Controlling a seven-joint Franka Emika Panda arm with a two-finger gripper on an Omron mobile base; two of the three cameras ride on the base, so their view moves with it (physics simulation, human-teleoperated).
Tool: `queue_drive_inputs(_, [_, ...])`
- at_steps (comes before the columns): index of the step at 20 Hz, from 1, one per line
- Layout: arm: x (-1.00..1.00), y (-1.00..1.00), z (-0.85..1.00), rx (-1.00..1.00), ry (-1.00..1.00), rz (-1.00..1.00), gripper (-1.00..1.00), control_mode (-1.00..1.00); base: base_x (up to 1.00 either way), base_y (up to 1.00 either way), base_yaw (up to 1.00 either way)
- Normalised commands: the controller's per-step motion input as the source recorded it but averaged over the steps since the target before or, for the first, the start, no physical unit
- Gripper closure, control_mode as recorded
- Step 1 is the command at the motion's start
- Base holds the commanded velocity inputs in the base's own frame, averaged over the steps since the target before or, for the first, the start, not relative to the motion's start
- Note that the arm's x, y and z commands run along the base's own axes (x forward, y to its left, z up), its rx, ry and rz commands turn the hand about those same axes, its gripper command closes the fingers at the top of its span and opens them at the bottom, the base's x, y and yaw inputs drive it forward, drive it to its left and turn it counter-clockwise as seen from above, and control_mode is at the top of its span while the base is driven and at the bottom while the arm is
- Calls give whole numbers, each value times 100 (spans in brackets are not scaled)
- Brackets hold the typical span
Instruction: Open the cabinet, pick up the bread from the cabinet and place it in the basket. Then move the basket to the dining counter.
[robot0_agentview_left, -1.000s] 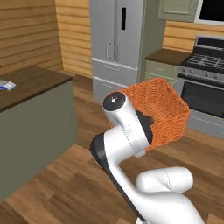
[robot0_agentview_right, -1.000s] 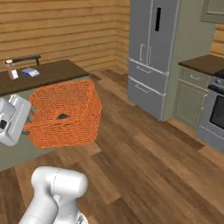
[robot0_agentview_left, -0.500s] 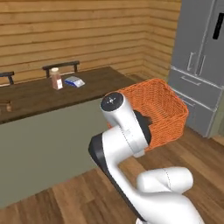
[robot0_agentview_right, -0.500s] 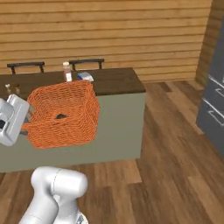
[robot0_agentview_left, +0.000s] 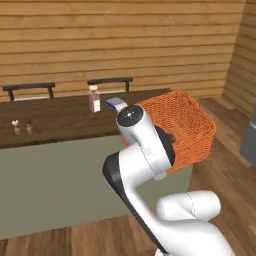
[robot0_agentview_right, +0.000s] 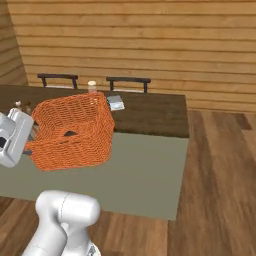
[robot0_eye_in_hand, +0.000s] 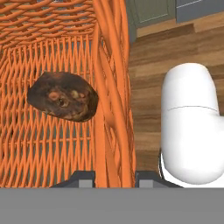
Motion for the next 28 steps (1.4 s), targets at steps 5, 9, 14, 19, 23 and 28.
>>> queue_drive_inputs(5, [0, 0, 0, 0, 0, 0, 100, 100, 100, -44, 31])
queue_drive_inputs(9, [0, 0, 0, 0, 0, 0, 100, 100, 98, -32, 10])
queue_drive_inputs(14, [0, 0, 0, 0, 0, 0, 100, 100, 48, -61, 14])
queue_drive_inputs(19, [0, 0, 0, 0, 0, 0, 100, 100, 38, -53, 8])
queue_drive_inputs(23, [0, 0, 0, 0, 0, 0, 100, 100, 60, -33, 0])
queue_drive_inputs(28, [0, 0, 0, 0, 0, 0, 100, 100, 44, -30, 1])
